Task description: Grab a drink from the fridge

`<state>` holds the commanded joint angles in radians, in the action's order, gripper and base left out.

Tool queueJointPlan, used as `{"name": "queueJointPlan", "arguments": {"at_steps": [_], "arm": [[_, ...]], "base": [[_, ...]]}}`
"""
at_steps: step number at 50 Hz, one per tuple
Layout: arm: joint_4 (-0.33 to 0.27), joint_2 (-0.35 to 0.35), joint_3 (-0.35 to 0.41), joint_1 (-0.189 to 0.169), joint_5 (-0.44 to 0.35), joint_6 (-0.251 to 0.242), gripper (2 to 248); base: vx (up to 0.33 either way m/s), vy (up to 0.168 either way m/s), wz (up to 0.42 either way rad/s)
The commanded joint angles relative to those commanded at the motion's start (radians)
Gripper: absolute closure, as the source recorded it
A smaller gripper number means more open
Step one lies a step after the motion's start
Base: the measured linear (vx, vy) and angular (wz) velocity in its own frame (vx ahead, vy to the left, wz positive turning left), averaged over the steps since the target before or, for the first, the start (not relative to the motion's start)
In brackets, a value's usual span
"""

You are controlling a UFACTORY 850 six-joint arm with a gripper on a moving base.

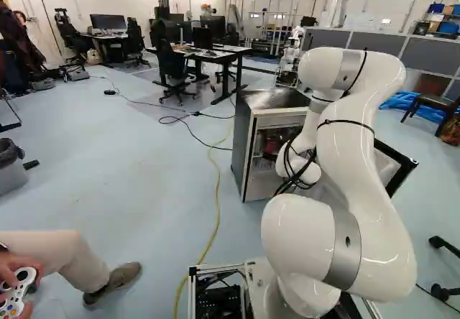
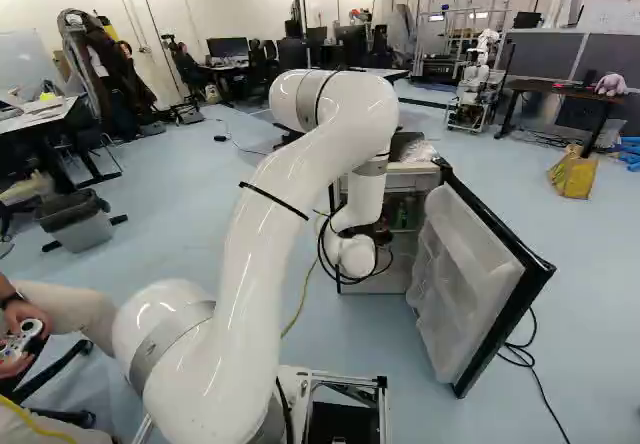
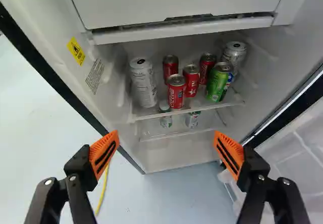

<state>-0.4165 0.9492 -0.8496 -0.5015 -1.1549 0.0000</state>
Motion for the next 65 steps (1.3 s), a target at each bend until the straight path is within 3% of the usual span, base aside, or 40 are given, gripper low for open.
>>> {"name": "queueJointPlan", "arguments": {"at_steps": [65], "arm": [[0.0, 0.106, -0.202, 0.042, 0.108, 0.0, 3]], "base": [[0.0, 0.0, 0.0]]}}
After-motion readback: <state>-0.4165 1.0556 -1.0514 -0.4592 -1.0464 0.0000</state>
